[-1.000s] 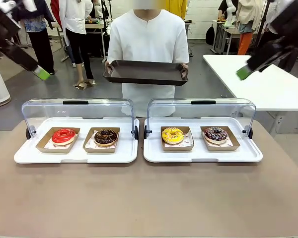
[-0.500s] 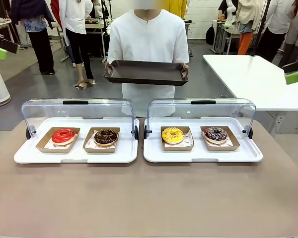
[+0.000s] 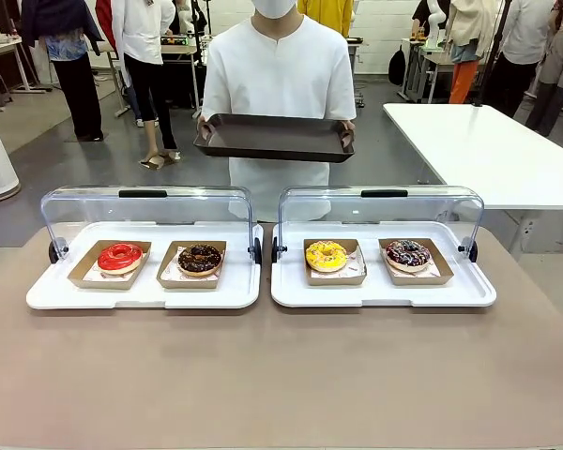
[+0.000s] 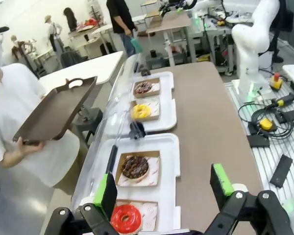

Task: Provide the desired donut to the person.
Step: Pick up and lift the Paper togo box containing the Donut pointed at by the person.

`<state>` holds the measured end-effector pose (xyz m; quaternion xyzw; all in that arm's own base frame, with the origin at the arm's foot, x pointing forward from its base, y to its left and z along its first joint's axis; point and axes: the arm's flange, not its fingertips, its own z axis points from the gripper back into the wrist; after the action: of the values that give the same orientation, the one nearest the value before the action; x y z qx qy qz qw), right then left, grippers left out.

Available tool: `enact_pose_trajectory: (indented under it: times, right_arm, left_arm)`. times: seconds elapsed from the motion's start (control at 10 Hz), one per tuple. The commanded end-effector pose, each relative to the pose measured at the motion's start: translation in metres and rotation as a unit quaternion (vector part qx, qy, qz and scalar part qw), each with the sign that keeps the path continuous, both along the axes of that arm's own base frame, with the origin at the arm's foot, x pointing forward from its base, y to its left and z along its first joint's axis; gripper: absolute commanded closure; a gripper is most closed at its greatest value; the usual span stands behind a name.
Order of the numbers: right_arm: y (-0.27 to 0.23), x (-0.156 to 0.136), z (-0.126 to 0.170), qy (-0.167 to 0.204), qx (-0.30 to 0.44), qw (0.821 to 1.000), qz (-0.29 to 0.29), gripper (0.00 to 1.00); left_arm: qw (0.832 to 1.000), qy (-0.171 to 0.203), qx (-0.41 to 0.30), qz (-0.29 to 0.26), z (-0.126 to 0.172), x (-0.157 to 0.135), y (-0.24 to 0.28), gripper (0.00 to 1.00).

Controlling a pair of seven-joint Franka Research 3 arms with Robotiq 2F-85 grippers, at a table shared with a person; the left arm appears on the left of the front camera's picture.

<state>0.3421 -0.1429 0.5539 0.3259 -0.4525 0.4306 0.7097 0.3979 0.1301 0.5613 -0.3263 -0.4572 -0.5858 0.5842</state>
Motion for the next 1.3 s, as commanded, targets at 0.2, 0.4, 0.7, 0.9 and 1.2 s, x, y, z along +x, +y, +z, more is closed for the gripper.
enact_pose_trajectory:
  times: [0.2, 0.4, 0.7, 0.9, 1.2]
  right_arm:
    - [0.009, 0.007, -0.010, -0.006, -0.048, 0.999, -0.002, 0.00]
    - [0.012, 0.008, -0.010, -0.003, -0.054, 0.999, -0.001, 0.00]
    - [0.014, 0.009, -0.011, 0.001, -0.061, 0.998, 0.003, 0.00]
    - [0.020, 0.010, -0.011, 0.001, -0.065, 0.998, 0.014, 0.00]
    - [0.015, 0.006, -0.008, 0.012, -0.069, 0.998, 0.000, 0.00]
  left_arm:
    - [0.998, 0.002, 0.037, 0.059, -0.007, 0.000, 0.000, 0.00]
    - [0.997, 0.010, 0.068, 0.046, -0.007, -0.002, 0.008, 0.00]
    - [0.992, 0.047, 0.110, 0.048, -0.016, -0.004, 0.012, 0.00]
    - [0.990, 0.058, 0.113, 0.059, -0.014, -0.006, 0.010, 0.00]
    - [0.992, 0.046, 0.104, 0.045, -0.018, -0.003, 0.016, 0.00]
